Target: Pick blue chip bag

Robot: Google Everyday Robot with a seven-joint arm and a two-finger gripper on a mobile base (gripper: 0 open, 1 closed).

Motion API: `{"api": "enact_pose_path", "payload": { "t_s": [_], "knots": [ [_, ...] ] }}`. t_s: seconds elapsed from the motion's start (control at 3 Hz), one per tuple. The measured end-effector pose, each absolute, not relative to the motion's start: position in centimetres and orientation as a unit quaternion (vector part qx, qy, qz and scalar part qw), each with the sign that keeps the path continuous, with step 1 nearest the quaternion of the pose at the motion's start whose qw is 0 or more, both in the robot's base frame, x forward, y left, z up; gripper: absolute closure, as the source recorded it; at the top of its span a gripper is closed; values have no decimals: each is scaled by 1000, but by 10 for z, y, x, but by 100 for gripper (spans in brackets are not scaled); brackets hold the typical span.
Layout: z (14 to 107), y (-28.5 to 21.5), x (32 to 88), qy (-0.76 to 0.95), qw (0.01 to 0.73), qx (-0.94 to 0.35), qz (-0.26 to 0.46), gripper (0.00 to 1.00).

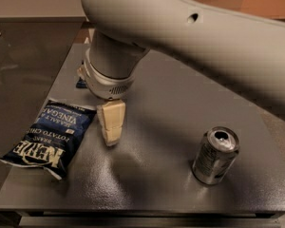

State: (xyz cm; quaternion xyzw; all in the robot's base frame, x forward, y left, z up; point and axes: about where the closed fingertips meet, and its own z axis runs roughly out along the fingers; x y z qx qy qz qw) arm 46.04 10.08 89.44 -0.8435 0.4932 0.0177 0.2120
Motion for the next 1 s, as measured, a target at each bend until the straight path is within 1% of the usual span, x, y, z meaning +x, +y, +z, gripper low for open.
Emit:
{"api": "enact_pose_path", "payload": {
  "t_s": [0.67,1.0],
  "knots": [
    [866,161,449,371,173,-912,-10,0],
    [857,180,452,324,144,-935,-17,0]
  ]
}}
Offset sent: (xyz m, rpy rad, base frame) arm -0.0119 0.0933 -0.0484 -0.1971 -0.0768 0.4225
